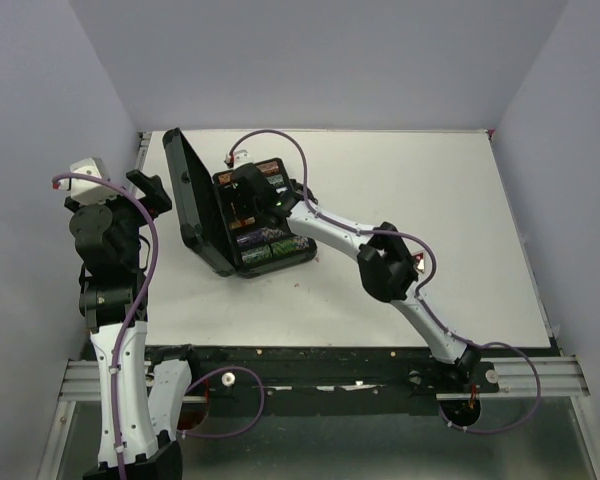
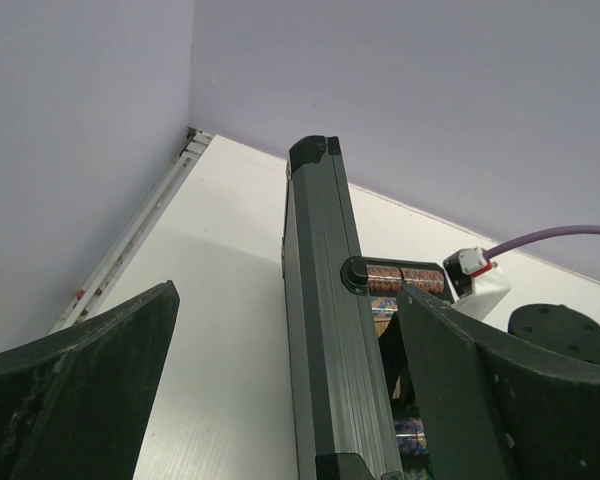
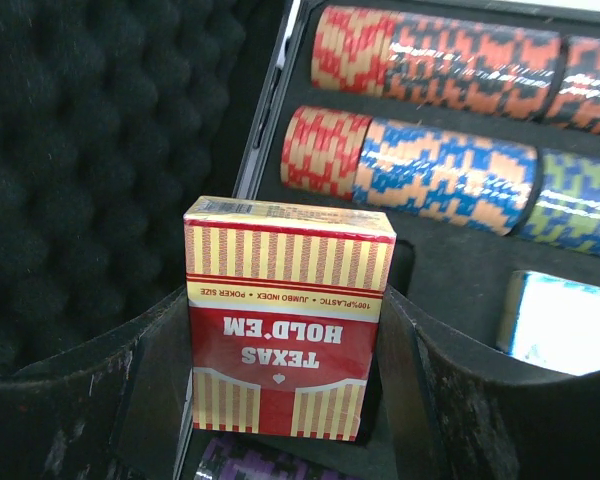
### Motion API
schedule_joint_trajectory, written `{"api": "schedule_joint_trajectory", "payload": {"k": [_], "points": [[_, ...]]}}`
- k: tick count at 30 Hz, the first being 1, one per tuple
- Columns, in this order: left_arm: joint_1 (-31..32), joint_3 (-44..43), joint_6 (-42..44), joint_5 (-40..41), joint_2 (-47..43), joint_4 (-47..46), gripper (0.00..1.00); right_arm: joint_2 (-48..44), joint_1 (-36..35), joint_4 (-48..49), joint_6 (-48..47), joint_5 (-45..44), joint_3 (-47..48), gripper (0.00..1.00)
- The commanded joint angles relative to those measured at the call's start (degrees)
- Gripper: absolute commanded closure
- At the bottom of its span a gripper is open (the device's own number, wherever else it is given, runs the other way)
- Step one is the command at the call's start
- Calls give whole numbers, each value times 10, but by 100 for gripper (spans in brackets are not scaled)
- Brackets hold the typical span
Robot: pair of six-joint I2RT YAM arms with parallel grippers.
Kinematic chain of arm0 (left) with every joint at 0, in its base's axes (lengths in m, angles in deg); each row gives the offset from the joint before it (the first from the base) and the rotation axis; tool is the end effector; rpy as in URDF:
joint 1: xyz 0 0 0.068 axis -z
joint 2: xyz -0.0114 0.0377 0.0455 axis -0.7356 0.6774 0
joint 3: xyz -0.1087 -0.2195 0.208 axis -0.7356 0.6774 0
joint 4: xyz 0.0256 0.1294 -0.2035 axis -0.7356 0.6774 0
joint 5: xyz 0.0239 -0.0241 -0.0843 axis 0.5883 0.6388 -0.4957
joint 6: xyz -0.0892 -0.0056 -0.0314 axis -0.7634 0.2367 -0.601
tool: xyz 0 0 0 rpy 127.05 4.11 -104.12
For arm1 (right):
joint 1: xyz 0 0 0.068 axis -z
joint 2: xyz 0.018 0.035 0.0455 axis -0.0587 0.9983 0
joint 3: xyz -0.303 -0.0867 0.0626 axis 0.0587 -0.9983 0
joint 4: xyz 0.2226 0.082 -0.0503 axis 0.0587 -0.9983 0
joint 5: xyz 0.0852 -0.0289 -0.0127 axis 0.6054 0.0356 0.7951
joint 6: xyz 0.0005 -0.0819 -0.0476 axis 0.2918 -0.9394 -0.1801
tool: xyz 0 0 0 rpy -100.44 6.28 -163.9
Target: Pack up texas hold em set
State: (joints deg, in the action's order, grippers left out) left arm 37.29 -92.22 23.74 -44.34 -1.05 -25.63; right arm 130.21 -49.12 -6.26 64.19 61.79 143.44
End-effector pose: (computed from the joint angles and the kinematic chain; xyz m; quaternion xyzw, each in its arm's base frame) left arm 0.1348 0.0269 0.4388 -0.1942 0.6852 -0.0476 0.7004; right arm 0.3997 0.4941 0.2310 -0.2207 0.8363 0.2128 0.4545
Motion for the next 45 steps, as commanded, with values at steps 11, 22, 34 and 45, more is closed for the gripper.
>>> {"api": "schedule_joint_trajectory", "payload": {"k": [11, 22, 34, 45], "points": [[-7, 7, -4, -19, -5, -13, 1, 31, -10, 19, -72, -76, 29, 99], [-7, 7, -5, -18, -4, -15, 1, 50, -9, -5, -64, -80, 34, 99], [-7, 8, -9, -18, -3, -14, 1, 40, -21, -124, -2, -51, 7, 99], [-8, 9, -10, -19, -2, -14, 1, 31, -41, -145, -40, -117, -16, 99]]}}
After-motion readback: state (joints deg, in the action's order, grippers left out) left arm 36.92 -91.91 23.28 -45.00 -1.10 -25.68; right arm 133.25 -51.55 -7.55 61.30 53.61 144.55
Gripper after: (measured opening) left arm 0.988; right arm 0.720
